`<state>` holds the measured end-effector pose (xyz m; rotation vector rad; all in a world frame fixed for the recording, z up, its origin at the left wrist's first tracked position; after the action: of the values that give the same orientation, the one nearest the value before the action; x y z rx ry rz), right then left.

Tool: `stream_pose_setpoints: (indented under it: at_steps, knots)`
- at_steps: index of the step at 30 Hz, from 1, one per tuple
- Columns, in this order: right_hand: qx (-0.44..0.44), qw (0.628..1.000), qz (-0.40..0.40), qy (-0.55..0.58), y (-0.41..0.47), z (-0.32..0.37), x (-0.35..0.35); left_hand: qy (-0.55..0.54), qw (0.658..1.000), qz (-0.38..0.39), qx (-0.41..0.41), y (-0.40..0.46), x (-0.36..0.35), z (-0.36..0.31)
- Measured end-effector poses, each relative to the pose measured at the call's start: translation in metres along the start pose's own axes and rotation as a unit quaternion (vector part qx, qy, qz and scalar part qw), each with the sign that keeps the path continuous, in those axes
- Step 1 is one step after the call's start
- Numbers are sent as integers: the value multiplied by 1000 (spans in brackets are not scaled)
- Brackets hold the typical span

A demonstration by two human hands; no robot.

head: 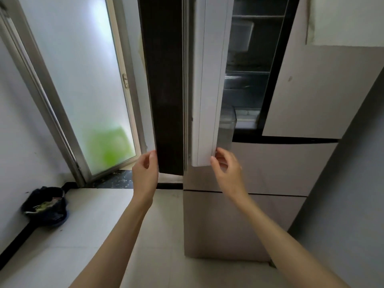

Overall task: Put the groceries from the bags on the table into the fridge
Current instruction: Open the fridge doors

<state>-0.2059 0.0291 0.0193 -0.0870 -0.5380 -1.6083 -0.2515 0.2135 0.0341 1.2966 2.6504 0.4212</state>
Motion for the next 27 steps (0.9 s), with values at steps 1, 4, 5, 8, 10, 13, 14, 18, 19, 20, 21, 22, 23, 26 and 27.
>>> stream_pose_setpoints:
  at_steps: [1,4,5,8,10,13,14,18,19,20,21,22,23,26,27]
  knots:
    - [20,999,2,-28,-4,5,-6,19,1000,16,-7,2,7,0]
    - [109,988,-40,-97,-7,24,-17,72,996,47,-38,10,27,-3]
    - [144,981,-63,-117,-6,31,-19,84,994,49,-56,11,33,-5]
    - [197,960,-110,-163,8,47,-26,136,978,59,-150,13,45,-13]
    - [191,956,-114,-193,16,53,-30,168,946,89,-262,12,45,-20]
    - [183,953,-102,-218,22,58,-37,236,890,173,-349,16,36,-21]
    - [196,948,-105,-229,22,59,-39,251,884,197,-342,19,33,-18]
    - [245,924,-100,-275,23,62,-42,292,877,212,-318,36,34,-3]
    - [251,920,-88,-287,24,62,-43,298,876,207,-318,41,37,0]
    - [259,916,-77,-297,24,62,-45,299,877,204,-315,45,39,3]
    - [267,912,-66,-304,24,63,-47,301,878,201,-312,49,41,4]
    - [272,911,-53,-307,24,64,-49,305,879,200,-309,53,43,5]
    - [273,911,-39,-307,25,66,-53,308,878,198,-308,57,46,5]
    - [276,910,-2,-308,27,75,-63,306,889,191,-281,71,54,6]
    - [282,908,7,-310,29,78,-66,302,895,188,-269,77,56,7]
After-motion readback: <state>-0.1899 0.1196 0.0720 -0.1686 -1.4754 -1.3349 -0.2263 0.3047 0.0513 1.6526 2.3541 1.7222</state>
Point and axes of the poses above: each hand's wrist, its own y-axis towards the middle knuckle, its own x-axis out of the back of the hand, z = x × y, the point moved 1 cm from there along y, towards the middle knuckle, and after that the axes turned 10 degrees about -x, right-handed, at the moved point
